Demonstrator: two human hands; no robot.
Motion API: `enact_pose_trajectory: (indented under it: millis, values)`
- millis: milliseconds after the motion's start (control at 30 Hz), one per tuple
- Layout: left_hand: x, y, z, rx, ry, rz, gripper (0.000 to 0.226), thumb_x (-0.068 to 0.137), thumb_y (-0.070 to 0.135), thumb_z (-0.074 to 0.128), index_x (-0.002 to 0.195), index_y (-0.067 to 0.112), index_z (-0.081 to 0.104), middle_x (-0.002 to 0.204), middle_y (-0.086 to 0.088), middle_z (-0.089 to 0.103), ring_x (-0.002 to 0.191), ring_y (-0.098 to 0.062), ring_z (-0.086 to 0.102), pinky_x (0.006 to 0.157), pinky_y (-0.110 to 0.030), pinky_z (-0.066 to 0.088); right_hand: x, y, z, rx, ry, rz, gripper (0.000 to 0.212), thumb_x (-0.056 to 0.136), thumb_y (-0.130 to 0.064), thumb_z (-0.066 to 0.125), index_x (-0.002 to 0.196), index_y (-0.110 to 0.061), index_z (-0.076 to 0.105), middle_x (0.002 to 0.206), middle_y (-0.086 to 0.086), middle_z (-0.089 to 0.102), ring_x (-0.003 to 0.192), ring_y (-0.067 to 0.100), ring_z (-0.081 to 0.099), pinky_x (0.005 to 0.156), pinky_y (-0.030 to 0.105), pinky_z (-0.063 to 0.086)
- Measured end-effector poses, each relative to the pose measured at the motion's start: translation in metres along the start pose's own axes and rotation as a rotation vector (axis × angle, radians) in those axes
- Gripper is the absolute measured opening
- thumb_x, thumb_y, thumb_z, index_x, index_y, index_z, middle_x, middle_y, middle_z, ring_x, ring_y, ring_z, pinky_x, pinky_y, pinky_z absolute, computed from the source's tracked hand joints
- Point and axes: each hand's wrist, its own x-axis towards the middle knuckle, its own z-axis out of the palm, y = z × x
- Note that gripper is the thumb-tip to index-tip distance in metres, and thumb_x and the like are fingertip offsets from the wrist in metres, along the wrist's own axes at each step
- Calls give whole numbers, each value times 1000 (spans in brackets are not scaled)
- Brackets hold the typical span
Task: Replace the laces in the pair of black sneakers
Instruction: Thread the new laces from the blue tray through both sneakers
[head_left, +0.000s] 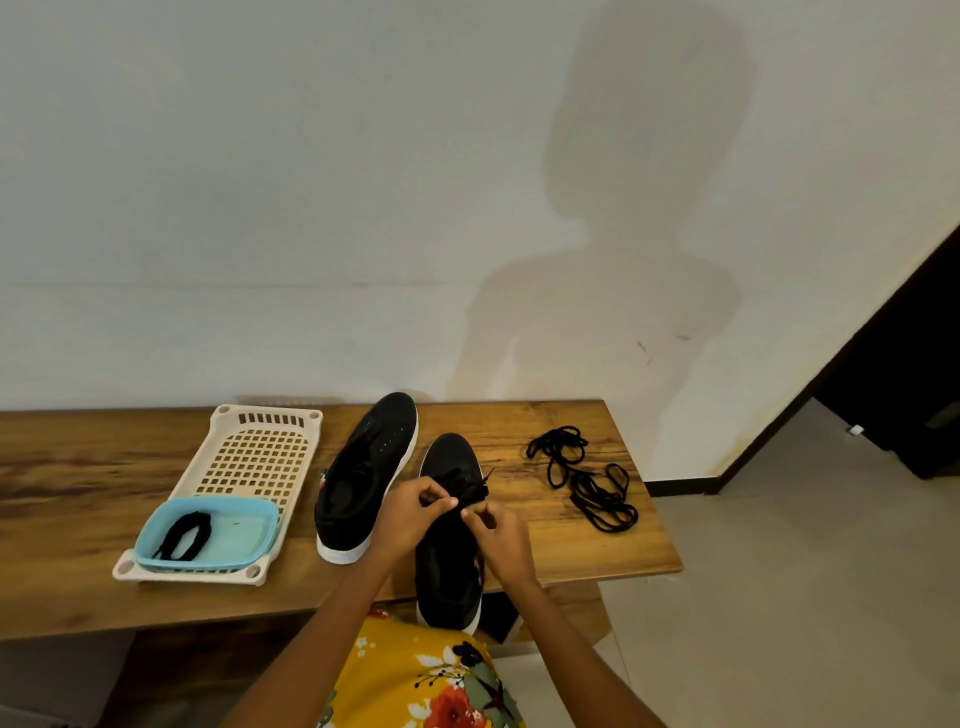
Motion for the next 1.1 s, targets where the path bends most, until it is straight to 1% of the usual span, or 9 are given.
enact_pose_trajectory:
  millis: [67,133,233,367,467,633,833,967,1100]
  values:
    - [0,-2,1,20,37,-5,18,79,28,73,71,31,57,82,9,61,77,-4,57,66,-15,41,-1,-3,-3,3,-55,23,14,89,-24,65,95,-13,70,84,-9,67,81,1,62,67,14,47]
    - [-1,-4,1,25,68,-23,19,78,29,74,70,29,57,81,7,59,75,-5,56,64,-16,40,-1,-6,-6,-20,-90,36,6,86,-24,68,88,-18,68,78,-14,64,76,-1,61,62,11,45]
    - [-5,-6,3,-13,69,-45,19,78,29,74,70,26,57,73,6,62,73,-8,59,65,-19,45,2,-8,-7,-76,-69,60,14,84,-25,69,74,-23,60,71,-10,60,67,3,57,58,15,41]
    - [-11,-6,4,-26,88,-31,20,78,25,74,69,22,57,70,4,63,70,-10,60,65,-24,48,-2,-6,-6,8,-20,70,13,87,-22,66,76,-22,60,73,-6,62,72,9,59,62,20,44]
    - [-13,-5,4,-73,100,-57,17,77,21,75,70,23,60,70,6,63,69,-7,61,63,-20,45,-11,-1,-5,157,41,95,12,90,-23,64,79,-18,66,76,-3,66,75,8,62,65,23,48]
    - [-15,-7,5,-113,101,-62,11,80,14,73,90,12,74,78,7,68,73,2,61,66,-5,44,-13,-6,-1,195,75,104,11,90,-25,64,82,-21,69,79,-5,69,75,2,64,65,17,49]
    - [-16,-8,6,-115,124,-100,10,79,17,73,87,11,74,81,2,70,75,-2,62,66,-6,43,-13,-4,1,234,90,161,22,92,-25,60,74,-13,63,71,-2,61,68,8,57,61,24,43]
    - [-17,-7,7,-101,128,-99,9,80,17,73,86,11,74,82,1,71,72,0,59,65,-5,41,-19,1,0,314,72,180,22,92,-15,59,71,-9,58,66,-3,55,63,4,51,55,17,40]
    - [-18,-6,10,-110,129,-100,7,80,16,72,86,12,74,82,4,70,76,-2,61,67,-5,41,-20,2,1,361,83,216,29,93,-10,54,64,-10,48,66,4,51,65,12,47,55,20,39]
